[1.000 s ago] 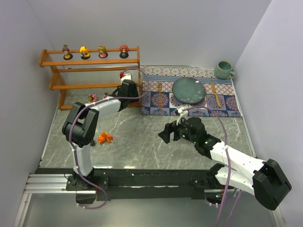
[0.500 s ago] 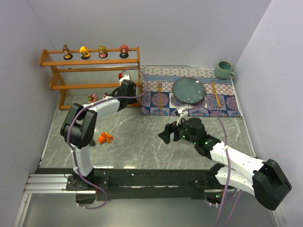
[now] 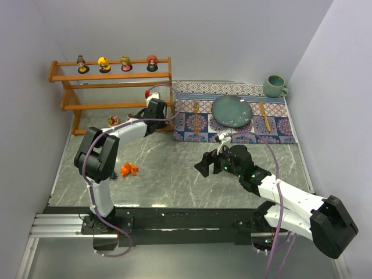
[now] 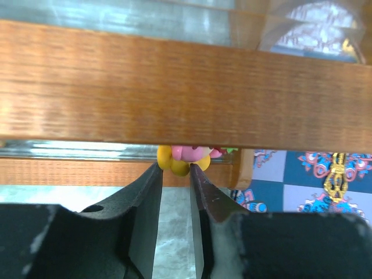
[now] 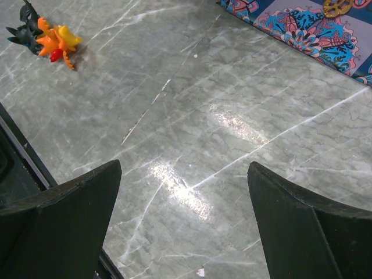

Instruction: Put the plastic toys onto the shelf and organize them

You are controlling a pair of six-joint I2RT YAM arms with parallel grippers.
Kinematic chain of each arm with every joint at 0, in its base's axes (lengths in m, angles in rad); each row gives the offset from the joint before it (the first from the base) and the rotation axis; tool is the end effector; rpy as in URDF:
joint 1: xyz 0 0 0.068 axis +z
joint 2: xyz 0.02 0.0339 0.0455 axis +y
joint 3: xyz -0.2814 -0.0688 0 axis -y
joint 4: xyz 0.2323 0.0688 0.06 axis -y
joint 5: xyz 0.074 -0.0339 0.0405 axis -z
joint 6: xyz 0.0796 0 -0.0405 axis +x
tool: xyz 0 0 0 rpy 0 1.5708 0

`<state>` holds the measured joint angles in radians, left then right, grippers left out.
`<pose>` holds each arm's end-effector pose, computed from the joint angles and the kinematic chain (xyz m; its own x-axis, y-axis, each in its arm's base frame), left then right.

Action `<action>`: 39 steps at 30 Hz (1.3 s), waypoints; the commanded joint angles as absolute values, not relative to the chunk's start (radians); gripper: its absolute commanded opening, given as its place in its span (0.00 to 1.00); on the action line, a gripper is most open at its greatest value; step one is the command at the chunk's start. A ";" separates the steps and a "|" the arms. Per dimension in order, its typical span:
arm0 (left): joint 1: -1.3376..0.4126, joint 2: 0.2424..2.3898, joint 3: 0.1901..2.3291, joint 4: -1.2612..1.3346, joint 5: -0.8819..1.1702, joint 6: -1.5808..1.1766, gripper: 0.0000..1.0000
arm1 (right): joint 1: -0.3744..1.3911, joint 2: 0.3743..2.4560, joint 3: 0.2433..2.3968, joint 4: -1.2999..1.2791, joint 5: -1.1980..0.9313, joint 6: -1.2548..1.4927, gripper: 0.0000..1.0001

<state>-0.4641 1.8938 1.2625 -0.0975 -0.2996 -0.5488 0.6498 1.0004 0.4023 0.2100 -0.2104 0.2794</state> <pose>0.4077 -0.1778 0.1917 -0.6285 -0.2428 -0.7390 -0.1138 0.9685 -0.2215 0.1765 0.1550 0.2117 -0.4952 -0.0376 -0.8679 -0.6336 0.6992 0.3312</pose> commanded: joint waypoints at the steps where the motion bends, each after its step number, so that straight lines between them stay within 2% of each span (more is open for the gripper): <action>1: -0.462 1.844 1.298 -0.114 -0.341 -0.520 0.30 | 0.641 0.979 0.394 0.252 -0.212 0.287 0.96; 20: -0.462 1.887 1.364 -0.112 -0.337 -0.482 0.22 | 0.643 0.969 0.393 0.242 -0.207 0.284 0.96; 39: -0.456 1.917 1.387 -0.078 -0.367 -0.385 0.24 | 0.643 0.977 0.393 0.244 -0.212 0.282 0.96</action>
<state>-0.4583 1.9034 1.3464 -0.1162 -0.3569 -0.4202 0.6498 0.9936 0.4000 0.2157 -0.2104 0.2802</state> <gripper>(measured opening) 0.232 0.963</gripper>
